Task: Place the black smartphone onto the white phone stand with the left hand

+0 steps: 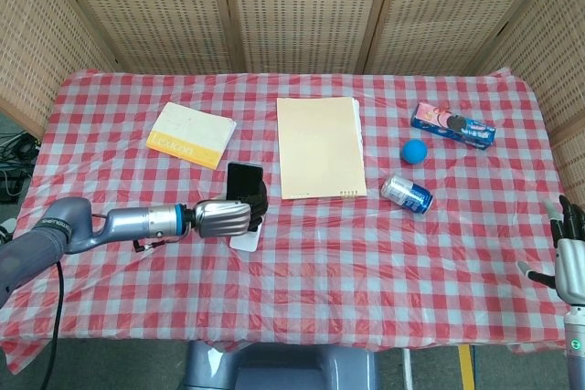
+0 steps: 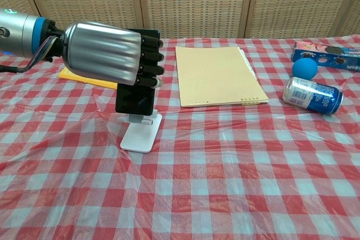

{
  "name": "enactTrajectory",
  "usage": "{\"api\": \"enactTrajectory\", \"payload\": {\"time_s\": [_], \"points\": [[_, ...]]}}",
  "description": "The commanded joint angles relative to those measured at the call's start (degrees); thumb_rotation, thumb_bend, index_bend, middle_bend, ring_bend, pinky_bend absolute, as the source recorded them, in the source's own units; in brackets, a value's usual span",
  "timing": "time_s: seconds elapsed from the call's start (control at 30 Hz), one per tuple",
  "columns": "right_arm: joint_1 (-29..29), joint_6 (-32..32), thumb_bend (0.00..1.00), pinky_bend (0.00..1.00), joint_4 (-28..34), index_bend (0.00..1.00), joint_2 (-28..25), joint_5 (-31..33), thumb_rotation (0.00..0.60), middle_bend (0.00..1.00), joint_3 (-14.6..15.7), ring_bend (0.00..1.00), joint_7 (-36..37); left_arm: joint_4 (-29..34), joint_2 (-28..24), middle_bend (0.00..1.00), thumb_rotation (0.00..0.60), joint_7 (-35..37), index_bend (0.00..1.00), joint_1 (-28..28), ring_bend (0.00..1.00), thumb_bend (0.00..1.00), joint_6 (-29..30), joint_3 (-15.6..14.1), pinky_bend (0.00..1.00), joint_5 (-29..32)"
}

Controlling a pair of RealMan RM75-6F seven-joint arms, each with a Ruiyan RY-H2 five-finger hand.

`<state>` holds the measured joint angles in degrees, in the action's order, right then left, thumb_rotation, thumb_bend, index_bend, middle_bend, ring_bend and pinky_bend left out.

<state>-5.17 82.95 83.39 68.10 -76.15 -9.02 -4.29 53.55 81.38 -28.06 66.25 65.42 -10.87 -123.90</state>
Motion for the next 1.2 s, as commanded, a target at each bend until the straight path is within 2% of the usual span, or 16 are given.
{"api": "enactTrajectory", "payload": {"time_s": [0.03,0.43,0.6,0.7,0.77,0.83,0.97,1.2], "points": [[-0.1,-0.1,0.00,0.00,0.1,0.04,0.0,-0.1,0.600,0.00,0.1,0.00,0.0,-0.1,0.1,0.35,0.600,-0.2,0.45,-0.1,0.38,0.33,-0.2,0.0,0.28,0.2],[-0.2,-0.5,0.00,0.00,0.2,0.04,0.1,0.0,0.600,0.00,0.2,0.00,-0.3,-0.8,2.0,0.34,0.600,-0.3,0.44,-0.6,0.38,0.33,-0.3,-0.4,0.28,0.4],[-0.3,-0.6,0.00,0.00,0.3,0.04,0.1,-0.1,0.600,0.00,0.3,0.00,-0.3,-1.2,2.3,0.30,0.600,-0.4,0.40,-0.8,0.36,0.32,-0.1,-0.4,0.27,0.6],[-0.3,-0.6,0.00,0.00,0.3,0.04,0.1,0.0,0.600,0.00,0.3,0.00,-0.4,-0.9,2.0,0.18,0.600,0.0,0.28,-0.7,0.26,0.31,-0.5,-0.6,0.23,0.7],[-0.3,-0.6,0.00,0.00,0.2,0.04,0.1,0.0,0.600,0.00,0.3,0.00,-0.4,-0.6,1.6,0.03,0.600,0.2,0.10,-0.7,0.11,0.27,-0.7,-0.6,0.14,1.0],[-0.3,-0.7,0.00,0.00,0.3,0.04,0.1,0.0,0.600,0.00,0.3,0.00,-0.5,0.1,1.1,0.00,0.600,0.3,0.01,-0.7,0.02,0.24,-0.9,-0.6,0.07,1.3],[-0.3,-0.5,0.00,0.00,0.5,0.04,0.0,-0.1,0.600,0.00,0.4,0.00,-0.6,2.2,-0.8,0.00,0.600,0.3,0.00,-0.7,0.00,0.24,-0.4,-0.6,0.01,1.3],[-0.1,-0.3,0.00,0.00,1.1,0.04,-0.2,-0.5,0.600,0.00,0.6,0.00,-0.8,6.3,-5.8,0.00,0.600,0.6,0.00,-1.9,0.00,0.24,3.1,-0.4,0.00,1.6]]}}
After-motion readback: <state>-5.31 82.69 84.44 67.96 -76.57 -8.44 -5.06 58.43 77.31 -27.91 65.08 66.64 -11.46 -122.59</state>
